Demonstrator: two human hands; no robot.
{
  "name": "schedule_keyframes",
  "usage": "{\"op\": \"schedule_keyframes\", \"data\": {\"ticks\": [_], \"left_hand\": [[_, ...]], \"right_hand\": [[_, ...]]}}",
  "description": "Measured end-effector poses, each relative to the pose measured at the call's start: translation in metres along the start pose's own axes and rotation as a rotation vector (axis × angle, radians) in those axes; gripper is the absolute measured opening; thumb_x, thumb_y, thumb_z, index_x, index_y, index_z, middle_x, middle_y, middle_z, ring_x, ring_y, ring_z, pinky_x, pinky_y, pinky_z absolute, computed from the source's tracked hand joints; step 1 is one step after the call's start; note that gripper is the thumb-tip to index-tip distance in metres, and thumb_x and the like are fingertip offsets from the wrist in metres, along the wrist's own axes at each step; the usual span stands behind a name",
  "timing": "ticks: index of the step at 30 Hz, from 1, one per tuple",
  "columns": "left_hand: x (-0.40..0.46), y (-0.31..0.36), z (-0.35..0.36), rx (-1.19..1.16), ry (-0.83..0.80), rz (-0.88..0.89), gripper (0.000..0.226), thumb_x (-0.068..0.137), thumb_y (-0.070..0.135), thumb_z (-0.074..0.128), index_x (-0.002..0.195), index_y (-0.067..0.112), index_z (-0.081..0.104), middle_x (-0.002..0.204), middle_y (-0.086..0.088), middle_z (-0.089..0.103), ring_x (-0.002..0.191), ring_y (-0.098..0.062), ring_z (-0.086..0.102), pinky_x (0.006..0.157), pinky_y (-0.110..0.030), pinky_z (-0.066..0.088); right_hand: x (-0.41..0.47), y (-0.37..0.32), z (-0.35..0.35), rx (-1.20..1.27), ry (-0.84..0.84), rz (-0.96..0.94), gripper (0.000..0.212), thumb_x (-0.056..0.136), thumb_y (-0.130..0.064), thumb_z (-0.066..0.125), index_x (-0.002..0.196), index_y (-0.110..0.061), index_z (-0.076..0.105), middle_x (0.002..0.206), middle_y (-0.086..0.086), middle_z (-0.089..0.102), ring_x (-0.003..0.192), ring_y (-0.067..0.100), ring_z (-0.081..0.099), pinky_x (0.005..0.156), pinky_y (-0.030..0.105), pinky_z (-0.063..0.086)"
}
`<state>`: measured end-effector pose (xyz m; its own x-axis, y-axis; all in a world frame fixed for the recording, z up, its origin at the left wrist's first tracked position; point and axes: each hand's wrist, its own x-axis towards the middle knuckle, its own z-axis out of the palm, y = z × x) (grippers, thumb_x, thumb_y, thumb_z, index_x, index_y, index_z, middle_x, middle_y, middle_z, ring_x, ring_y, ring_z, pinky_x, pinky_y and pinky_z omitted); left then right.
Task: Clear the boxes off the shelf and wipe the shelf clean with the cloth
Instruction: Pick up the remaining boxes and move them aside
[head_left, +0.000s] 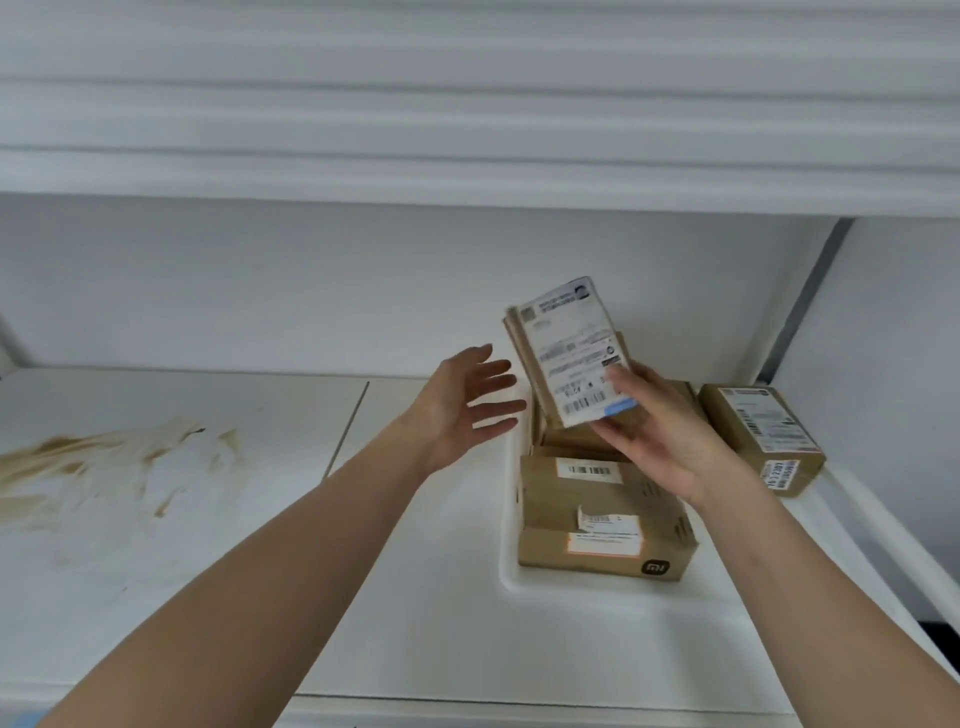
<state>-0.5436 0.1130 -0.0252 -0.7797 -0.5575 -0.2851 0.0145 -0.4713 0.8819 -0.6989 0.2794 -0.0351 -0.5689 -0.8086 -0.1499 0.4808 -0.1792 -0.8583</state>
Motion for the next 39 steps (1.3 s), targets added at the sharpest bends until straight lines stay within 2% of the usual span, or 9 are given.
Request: {"op": "schedule_keyframes", "data": {"ticks": [6, 9, 12, 20, 24, 28, 35, 37, 39], "left_hand": [[0.013, -0.005, 0.061, 0.158, -0.117, -0.046, 0.042, 0.093, 0.042, 0.050, 0.123, 0.015, 0.061, 0.125, 0.000, 0.061, 0.107, -0.029, 0.064, 0.093, -0.040, 0.051], [0.018, -0.012, 0.081, 0.209, -0.138, -0.059, 0.041, 0.093, 0.043, 0.051, 0.124, 0.017, 0.060, 0.126, 0.000, 0.060, 0.105, -0.030, 0.064, 0.090, -0.039, 0.051], [0.024, -0.019, 0.094, 0.225, -0.126, -0.079, 0.042, 0.092, 0.043, 0.053, 0.122, 0.014, 0.060, 0.122, -0.005, 0.063, 0.107, -0.033, 0.064, 0.092, -0.039, 0.051], [0.029, -0.030, 0.098, 0.216, -0.073, -0.112, 0.032, 0.091, 0.038, 0.056, 0.108, 0.013, 0.065, 0.112, -0.009, 0.060, 0.095, -0.029, 0.062, 0.081, -0.035, 0.054], [0.028, -0.032, 0.090, 0.227, -0.027, -0.115, 0.029, 0.090, 0.033, 0.059, 0.109, 0.012, 0.065, 0.106, -0.008, 0.063, 0.090, -0.027, 0.062, 0.089, -0.038, 0.054], [0.024, -0.028, 0.079, 0.239, -0.006, -0.119, 0.029, 0.089, 0.029, 0.059, 0.112, 0.012, 0.064, 0.104, -0.007, 0.063, 0.088, -0.026, 0.061, 0.084, -0.035, 0.054], [0.018, -0.027, 0.060, 0.247, 0.010, -0.099, 0.039, 0.089, 0.032, 0.058, 0.121, 0.011, 0.061, 0.112, -0.010, 0.064, 0.091, -0.027, 0.067, 0.079, -0.033, 0.055], [0.015, -0.026, 0.055, 0.247, 0.002, -0.092, 0.037, 0.089, 0.032, 0.057, 0.120, 0.011, 0.061, 0.113, -0.010, 0.064, 0.091, -0.028, 0.067, 0.082, -0.034, 0.055], [0.012, -0.025, 0.052, 0.247, -0.011, -0.085, 0.032, 0.088, 0.031, 0.057, 0.115, 0.013, 0.062, 0.112, -0.010, 0.065, 0.090, -0.028, 0.067, 0.084, -0.034, 0.054]], "right_hand": [[0.001, -0.021, -0.030, 0.138, 0.364, -0.111, 0.034, 0.088, -0.037, 0.068, 0.116, -0.020, 0.060, 0.114, 0.005, 0.068, 0.108, 0.021, 0.064, 0.089, 0.038, 0.057], [0.004, -0.025, -0.044, 0.134, 0.559, -0.119, 0.036, 0.088, -0.047, 0.064, 0.113, -0.022, 0.059, 0.107, 0.002, 0.070, 0.098, 0.018, 0.068, 0.080, 0.032, 0.059], [0.010, -0.024, -0.061, 0.068, 0.655, -0.094, 0.036, 0.091, -0.051, 0.058, 0.113, -0.022, 0.058, 0.103, 0.000, 0.067, 0.094, 0.015, 0.066, 0.081, 0.030, 0.058], [0.032, -0.011, -0.090, -0.020, 0.727, 0.010, 0.030, 0.092, -0.047, 0.057, 0.111, -0.025, 0.056, 0.105, -0.002, 0.067, 0.095, 0.014, 0.063, 0.088, 0.035, 0.055], [0.044, -0.005, -0.091, -0.047, 0.737, 0.076, 0.022, 0.094, -0.039, 0.058, 0.106, -0.022, 0.052, 0.095, -0.002, 0.058, 0.086, 0.013, 0.055, 0.091, 0.034, 0.053], [0.055, 0.001, -0.090, -0.087, 0.726, 0.155, 0.024, 0.094, -0.037, 0.059, 0.108, -0.019, 0.053, 0.097, 0.003, 0.058, 0.097, 0.022, 0.057, 0.086, 0.037, 0.056], [0.067, 0.009, -0.089, -0.201, 0.757, 0.154, 0.039, 0.096, -0.046, 0.047, 0.124, -0.019, 0.052, 0.116, 0.006, 0.054, 0.100, 0.024, 0.056, 0.076, 0.042, 0.054], [0.073, 0.015, -0.096, -0.207, 0.787, 0.150, 0.050, 0.091, -0.054, 0.047, 0.131, -0.024, 0.049, 0.127, 0.005, 0.050, 0.107, 0.027, 0.054, 0.065, 0.041, 0.054], [0.097, 0.028, -0.130, -0.267, 0.815, 0.110, 0.066, 0.079, -0.062, 0.049, 0.139, -0.035, 0.039, 0.136, 0.004, 0.046, 0.112, 0.032, 0.053, 0.067, 0.045, 0.055]]}}
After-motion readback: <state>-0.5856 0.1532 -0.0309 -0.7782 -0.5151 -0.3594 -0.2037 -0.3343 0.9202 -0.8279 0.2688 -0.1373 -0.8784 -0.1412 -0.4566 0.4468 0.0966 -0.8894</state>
